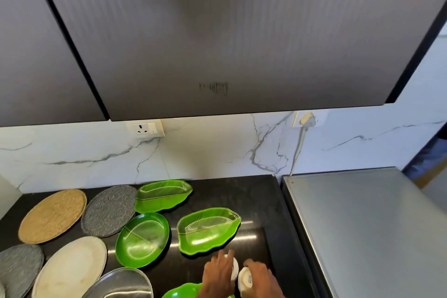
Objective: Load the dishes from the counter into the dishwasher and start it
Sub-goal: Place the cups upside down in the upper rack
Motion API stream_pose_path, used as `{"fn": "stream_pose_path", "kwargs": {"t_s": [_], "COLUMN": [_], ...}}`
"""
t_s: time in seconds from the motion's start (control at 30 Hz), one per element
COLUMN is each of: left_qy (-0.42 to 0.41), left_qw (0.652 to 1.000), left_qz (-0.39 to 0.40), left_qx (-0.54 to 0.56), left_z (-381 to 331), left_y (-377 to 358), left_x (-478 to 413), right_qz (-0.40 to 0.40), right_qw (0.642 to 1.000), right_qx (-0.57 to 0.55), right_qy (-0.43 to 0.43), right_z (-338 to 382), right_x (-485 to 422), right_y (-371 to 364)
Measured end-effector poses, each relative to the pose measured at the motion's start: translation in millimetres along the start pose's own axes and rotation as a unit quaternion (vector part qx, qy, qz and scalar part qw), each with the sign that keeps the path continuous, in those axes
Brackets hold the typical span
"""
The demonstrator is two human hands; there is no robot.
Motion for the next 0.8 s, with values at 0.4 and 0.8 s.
{"fn": "stream_pose_path", "kwargs": {"t_s": [0.4,0.8], "left_qy": [-0.064,-0.293], "left_qw": [0.975,0.943], "left_qz": [-0.2,-0.153], "left_qx": [0.075,0.043], "left_z": [-13,-192], "left_y": [24,-3], "left_x": [13,71], "right_qz": [-0.185,-0.397], "right_qw": [0.964,0.876], "right_qx": [-0.187,-0.27], "right_qy": [0.044,-0.034], "right_z": [-66,-200], "right_x": [53,173], "right_y": [40,-1]}}
Point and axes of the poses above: each hand's wrist, its own x-axis away from the middle knuckle, its own y-axis out of the back of the hand, z = x × y, the point moved 1 cm from there along -x, towards the middle knuckle, and after that the axes turned 13 degrees about z, right-handed, at the moved point
